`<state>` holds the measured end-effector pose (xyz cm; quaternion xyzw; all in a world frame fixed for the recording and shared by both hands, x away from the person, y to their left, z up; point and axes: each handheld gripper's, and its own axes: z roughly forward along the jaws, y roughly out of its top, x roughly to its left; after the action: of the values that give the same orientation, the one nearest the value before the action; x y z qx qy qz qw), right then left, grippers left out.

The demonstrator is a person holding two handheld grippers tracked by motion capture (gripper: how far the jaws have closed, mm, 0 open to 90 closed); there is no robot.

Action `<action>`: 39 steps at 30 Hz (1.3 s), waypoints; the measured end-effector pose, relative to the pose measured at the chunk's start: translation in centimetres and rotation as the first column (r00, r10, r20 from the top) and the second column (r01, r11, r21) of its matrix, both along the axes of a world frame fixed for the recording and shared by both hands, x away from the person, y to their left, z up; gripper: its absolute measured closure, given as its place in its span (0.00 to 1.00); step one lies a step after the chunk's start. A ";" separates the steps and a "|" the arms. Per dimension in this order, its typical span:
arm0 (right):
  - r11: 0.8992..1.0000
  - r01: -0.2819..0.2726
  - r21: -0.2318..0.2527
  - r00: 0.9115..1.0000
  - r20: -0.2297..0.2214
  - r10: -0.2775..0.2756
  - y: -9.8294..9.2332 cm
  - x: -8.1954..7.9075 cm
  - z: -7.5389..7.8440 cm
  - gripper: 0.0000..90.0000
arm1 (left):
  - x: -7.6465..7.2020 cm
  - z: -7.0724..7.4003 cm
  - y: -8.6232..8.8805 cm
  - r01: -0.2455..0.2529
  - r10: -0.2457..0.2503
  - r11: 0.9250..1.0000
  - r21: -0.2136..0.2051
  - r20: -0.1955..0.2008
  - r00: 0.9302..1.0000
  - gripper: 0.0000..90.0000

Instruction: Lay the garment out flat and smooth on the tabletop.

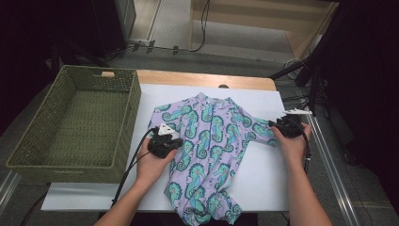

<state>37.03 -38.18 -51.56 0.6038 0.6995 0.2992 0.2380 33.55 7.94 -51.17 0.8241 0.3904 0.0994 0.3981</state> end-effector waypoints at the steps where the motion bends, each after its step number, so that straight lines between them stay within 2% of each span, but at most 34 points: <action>1: 1.000 -0.008 0.002 1.000 -0.001 0.008 -0.1 0.1 -0.1 0.63 | -0.1 0.0 -0.1 0.006 -0.006 1.000 0.015 0.009 1.000 0.95; 4: 0.999 -0.035 -0.012 0.999 -0.012 0.035 0.1 0.3 -0.7 0.72 | -0.2 -0.1 -0.3 0.012 -0.012 1.000 0.021 0.015 1.000 0.95; 6: 0.999 -0.037 -0.023 0.999 -0.006 0.037 0.1 0.4 -0.7 0.95 | -0.1 -0.1 -0.2 0.014 -0.014 1.000 0.011 0.006 1.000 0.95; 8: 0.998 -0.041 -0.036 0.999 -0.012 0.041 0.2 0.5 -0.4 0.97 | -0.1 -0.1 -0.1 0.011 -0.011 1.000 0.009 0.001 1.000 0.95; 9: 0.998 -0.047 -0.041 0.999 0.011 0.047 0.1 0.5 -0.3 0.97 | -0.1 -0.1 -0.2 0.009 -0.010 1.000 0.010 0.007 1.000 0.95; 11: 0.999 0.009 -0.032 0.996 0.089 -0.006 -0.3 0.0 0.5 0.97 | -0.3 -0.1 -0.3 0.012 -0.012 1.000 0.024 0.016 1.000 0.95; 13: 0.994 0.104 0.015 0.984 0.142 -0.105 -1.4 -0.5 1.1 0.97 | -0.3 -0.1 -0.3 0.010 -0.010 1.000 0.024 0.018 1.000 0.95; 14: 0.988 0.153 0.012 0.979 0.136 -0.153 -1.8 -0.7 1.1 0.97 | -0.3 -0.1 -0.3 0.008 -0.008 1.000 0.017 0.016 1.000 0.95; 15: 0.984 0.176 -0.002 0.979 0.108 -0.175 -2.2 -0.7 0.9 0.97 | -0.2 -0.1 -0.2 0.010 -0.010 1.000 0.015 0.014 1.000 0.95; 16: 0.983 0.183 -0.018 0.982 0.052 -0.182 -2.5 -0.5 0.5 0.97 | -0.2 -0.1 -0.2 0.011 -0.012 1.000 0.015 0.012 1.000 0.95; 17: 0.984 0.176 -0.039 0.984 0.002 -0.176 -2.6 -0.4 0.0 0.96 | -0.2 -0.2 -0.2 0.010 -0.010 1.000 0.014 0.014 1.000 0.95; 18: 0.986 0.160 -0.049 0.987 -0.024 -0.161 -2.7 -0.4 -0.4 0.95 | -0.2 -0.2 -0.2 0.010 -0.010 1.000 0.015 0.015 1.000 0.95; 19: 0.988 0.150 -0.031 0.988 -0.024 -0.151 -2.7 -0.5 -0.6 0.91 | -0.2 -0.2 -0.2 0.008 -0.008 1.000 0.013 0.016 1.000 0.95; 21: 0.992 0.128 0.002 0.992 0.005 -0.128 -2.7 -0.8 -0.4 0.80 | -0.2 -0.1 -0.2 0.011 -0.011 1.000 0.013 0.011 1.000 0.95; 23: 0.993 0.115 -0.003 0.993 0.019 -0.115 -2.5 -0.9 -0.1 0.72 | -0.2 -0.2 -0.2 0.009 -0.009 1.000 0.010 0.010 1.000 0.95; 24: 0.995 0.103 0.010 0.994 0.031 -0.103 -2.3 -1.0 0.2 0.68 | -0.2 -0.2 -0.2 0.009 -0.009 1.000 0.010 0.009 1.000 0.95; 28: 0.998 0.029 0.055 0.997 0.073 -0.033 -1.4 -2.0 1.3 0.65 | -0.2 -0.2 -0.1 0.008 -0.008 1.000 0.007 0.007 1.000 0.95; 30: 0.998 -0.021 0.065 0.997 0.074 0.017 -0.5 -2.7 1.6 0.65 | -0.1 -0.2 -0.1 0.011 -0.011 1.000 0.003 0.002 1.000 0.95; 31: 0.998 -0.035 0.053 0.996 0.080 0.031 0.1 -3.3 1.6 0.65 | -0.1 -0.2 0.0 0.012 -0.012 1.000 0.000 -0.003 1.000 0.95; 35: 0.993 -0.116 0.024 0.989 0.097 0.113 2.7 -5.6 1.6 0.65 | 0.1 -0.1 0.2 0.027 -0.028 0.999 -0.030 -0.024 0.999 0.90; 37: 0.989 -0.141 0.038 0.985 0.107 0.136 3.9 -6.8 1.6 0.66 | 0.1 -0.1 0.4 0.025 -0.027 0.998 -0.053 -0.032 0.999 0.85; 39: 0.984 -0.172 0.052 0.981 0.102 0.166 5.0 -7.9 1.6 0.66 | 0.0 0.0 0.7 0.003 -0.004 0.998 -0.065 -0.025 1.000 0.80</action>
<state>29.16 -33.14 -49.94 0.5339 0.7264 0.3682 0.2272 33.53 8.69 -51.15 0.8125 0.3968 0.0756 0.4202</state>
